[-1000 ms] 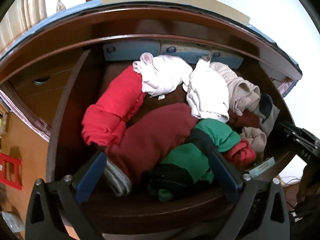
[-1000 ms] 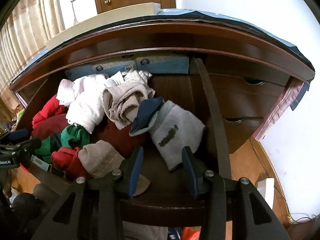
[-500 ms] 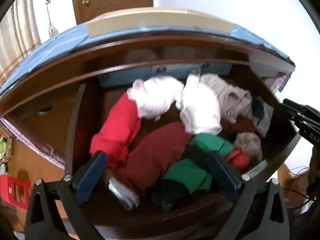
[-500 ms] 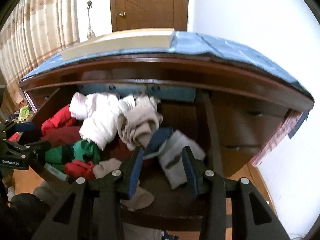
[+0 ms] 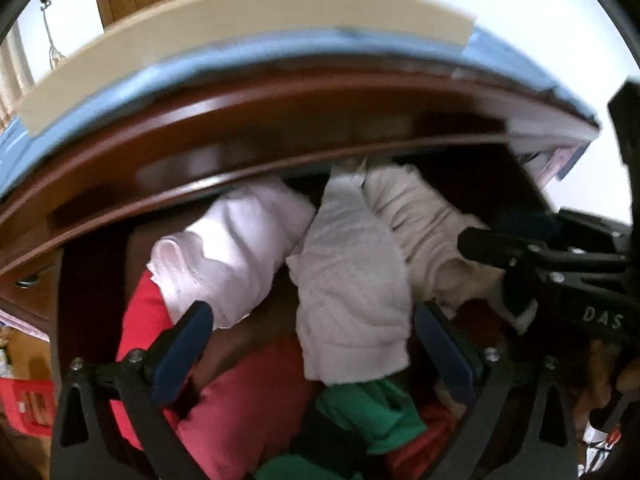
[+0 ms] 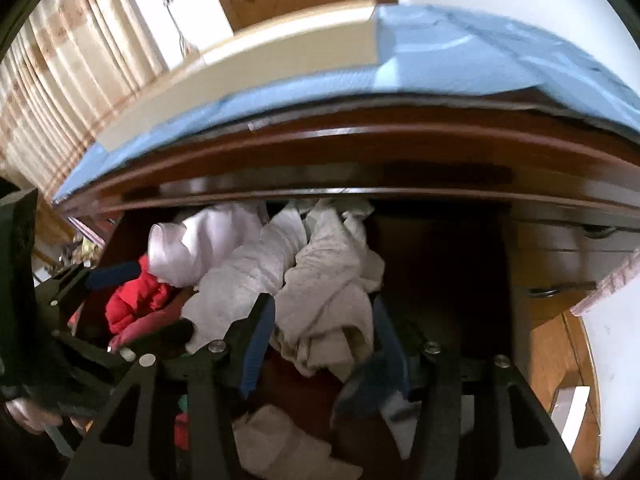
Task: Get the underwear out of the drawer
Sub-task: 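Grasp a pale dotted underwear with the left tool while the right tool grasps another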
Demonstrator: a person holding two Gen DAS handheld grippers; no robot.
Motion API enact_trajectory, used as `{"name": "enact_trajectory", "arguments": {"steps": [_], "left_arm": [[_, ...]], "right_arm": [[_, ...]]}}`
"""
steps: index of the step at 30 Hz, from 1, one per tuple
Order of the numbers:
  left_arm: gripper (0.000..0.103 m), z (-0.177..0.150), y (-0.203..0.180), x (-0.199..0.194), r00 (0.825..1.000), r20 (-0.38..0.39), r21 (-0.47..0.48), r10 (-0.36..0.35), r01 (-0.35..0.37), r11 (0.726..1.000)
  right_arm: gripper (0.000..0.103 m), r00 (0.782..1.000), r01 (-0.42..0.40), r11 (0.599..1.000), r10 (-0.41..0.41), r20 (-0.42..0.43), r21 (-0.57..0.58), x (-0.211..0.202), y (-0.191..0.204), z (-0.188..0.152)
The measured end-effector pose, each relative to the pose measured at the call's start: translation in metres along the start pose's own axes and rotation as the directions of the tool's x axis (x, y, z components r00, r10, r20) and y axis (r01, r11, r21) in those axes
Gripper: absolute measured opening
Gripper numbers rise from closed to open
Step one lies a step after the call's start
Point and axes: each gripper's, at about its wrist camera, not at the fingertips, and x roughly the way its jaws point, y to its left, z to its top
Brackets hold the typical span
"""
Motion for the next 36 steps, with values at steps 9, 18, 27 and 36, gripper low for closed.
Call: {"name": "enact_trajectory", "arguments": {"steps": [9, 18, 27, 36], "left_arm": [[0.102, 0.019, -0.005, 0.025, 0.995, -0.088, -0.030, 0.045, -0.048, 0.998], [0.101, 0.022, -0.006, 0.052, 0.976, -0.218, -0.057, -0.018, 0.006, 0.998], [0.042, 0.003, -0.010, 0.048, 0.953, -0.243, -0.105, -0.180, 0.159, 0.982], [0.036, -0.015, -0.010, 0.001, 0.973, -0.101, -0.083, -0.209, 0.201, 0.976]], "right_arm": [[0.055, 0.989, -0.005, 0.999, 0.012, -0.147, 0.048, 0.048, -0.014, 0.023], [0.056, 0.977, 0.027, 0.999, -0.019, -0.212, 0.038, 0.067, -0.003, 0.025], [0.037, 0.958, 0.037, 0.994, -0.064, -0.278, -0.104, 0.073, 0.021, 0.021], [0.030, 0.980, -0.067, 0.997, 0.070, -0.188, 0.023, 0.021, -0.004, -0.002]]}}
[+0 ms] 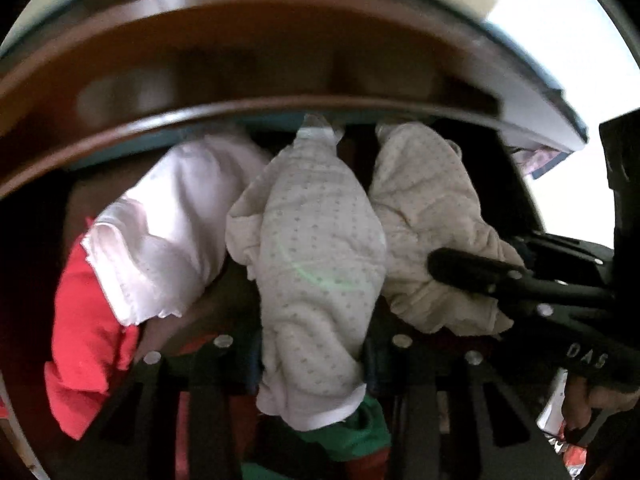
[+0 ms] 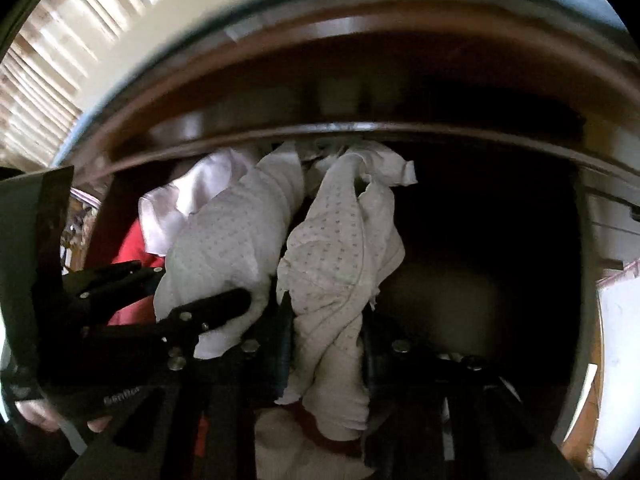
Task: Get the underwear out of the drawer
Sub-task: 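Grasp a pale dotted underwear with the left tool while the right tool grasps another, then lift both held underwear up and carry them over the white tray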
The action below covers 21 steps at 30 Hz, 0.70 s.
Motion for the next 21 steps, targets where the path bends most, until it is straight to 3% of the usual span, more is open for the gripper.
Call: {"name": "enact_trajectory", "arguments": {"steps": [6, 9, 14, 18, 21], "left_arm": [[0.036, -0.023, -0.011, -0.032, 0.998, 0.058, 0.065, -0.025, 0.021, 0.998], [0.036, -0.009, -0.003, -0.042, 0.995, 0.088, 0.086, -0.039, 0.031, 0.996], [0.036, -0.016, 0.002, -0.082, 0.987, 0.151, 0.124, -0.052, 0.033, 0.992], [0.036, 0.002, 0.011, -0.124, 0.969, 0.241, 0.141, -0.060, 0.026, 0.990], [0.036, 0.018, 0.007, -0.153, 0.941, 0.332, 0.150, -0.060, 0.010, 0.989]], "right_arm": [[0.030, 0.990, -0.098, 0.995, 0.096, 0.106, 0.010, -0.050, 0.003, -0.016], [0.030, 0.981, -0.132, 0.991, 0.132, 0.144, -0.008, -0.077, 0.006, -0.017], [0.029, 0.968, -0.153, 0.987, 0.161, 0.190, -0.055, -0.109, 0.032, -0.024], [0.029, 0.950, -0.181, 0.979, 0.199, 0.240, -0.098, -0.141, 0.045, -0.023], [0.029, 0.924, -0.202, 0.971, 0.233, 0.303, -0.130, -0.164, 0.057, -0.015]]}}
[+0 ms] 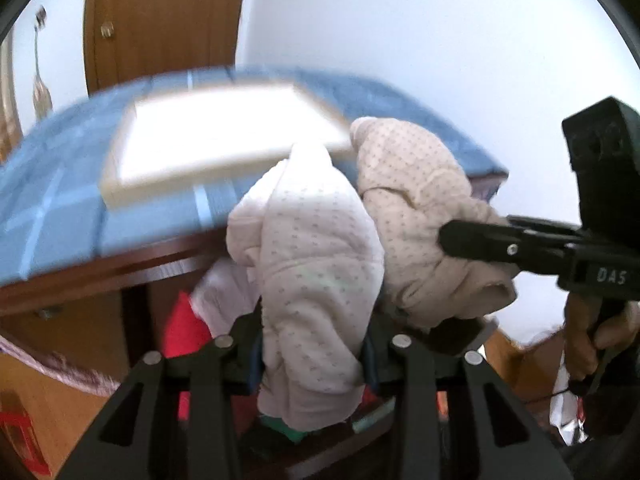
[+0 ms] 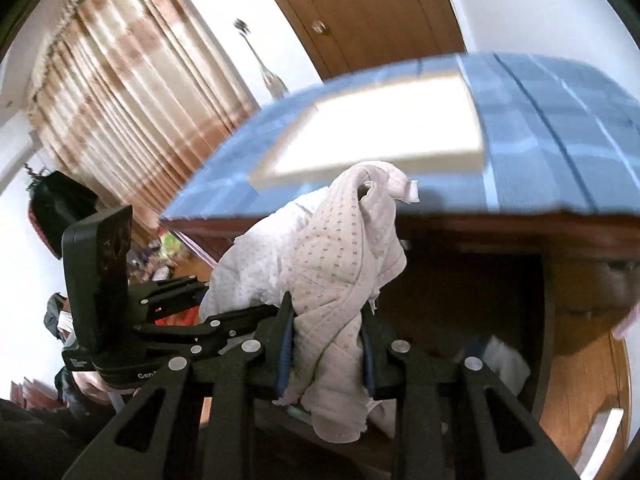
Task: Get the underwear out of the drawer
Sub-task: 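Lift both held underwear up and carry them over the white tray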
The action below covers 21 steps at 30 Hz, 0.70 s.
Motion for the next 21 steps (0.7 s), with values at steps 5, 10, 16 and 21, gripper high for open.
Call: {"name": "enact_trajectory", "arguments": {"steps": [5, 10, 16, 21], "left_arm": [[0.036, 0.039, 0.012, -0.017, 0.985, 0.152, 0.002, 0.087, -0.088, 0.996], [0.036, 0.085, 0.034, 0.007, 0.956, 0.237, -0.029, 0.171, -0.169, 0.985], [0.036, 0.122, 0.077, 0.053, 0.949, 0.221, -0.103, 0.226, -0.208, 0.973], [0.036, 0.141, 0.099, 0.082, 0.943, 0.210, -0.129, 0.257, -0.234, 0.964]], "right_arm": [[0.030, 0.992, 0.013, 0.998, -0.005, 0.130, -0.056, -0.001, 0.027, 0.038], [0.030, 0.966, 0.057, 0.995, -0.034, 0.257, -0.082, 0.023, 0.037, 0.072], [0.030, 0.945, 0.093, 0.995, -0.076, 0.317, -0.038, 0.072, 0.018, 0.112], [0.030, 0.934, 0.149, 0.989, -0.133, 0.332, -0.022, 0.114, 0.002, 0.144]]}}
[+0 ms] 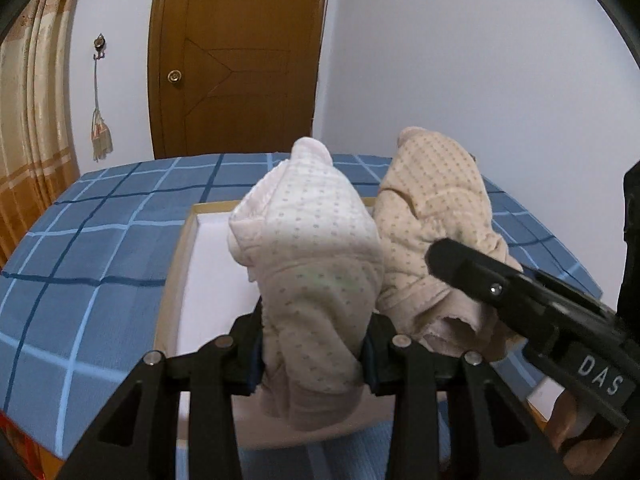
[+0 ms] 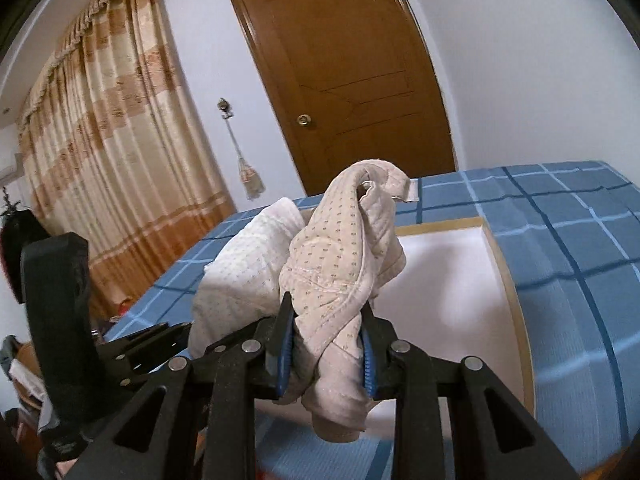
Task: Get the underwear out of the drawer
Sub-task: 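Lift both held underwear up and carry them over the white tray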
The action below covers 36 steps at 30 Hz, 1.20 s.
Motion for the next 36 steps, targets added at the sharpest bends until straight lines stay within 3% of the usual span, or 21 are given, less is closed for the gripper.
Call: {"name": "enact_trajectory", "arguments": {"steps": [10, 23, 36], "left_arm": [[0.036, 0.006, -0.002, 0.027, 0.998, 0.023, 0.010, 0.065, -0.065, 0.998], [0.036, 0.007, -0.008, 0.041, 0.996, 0.022, 0.003, 0.085, -0.085, 0.996], [0.036, 0.025, -0.007, 0.069, 0.992, -0.040, -0.001, 0.123, -0.123, 0.992]], "right_arm": [[0.030, 0.998, 0.063, 0.997, -0.062, 0.029, -0.034, 0.053, -0.006, 0.015], [0.030, 0.995, 0.097, 0.995, -0.097, 0.017, -0.022, 0.081, -0.019, 0.015], [0.030, 0.992, 0.127, 0.991, -0.127, 0.004, -0.042, 0.109, -0.027, 0.033]]}}
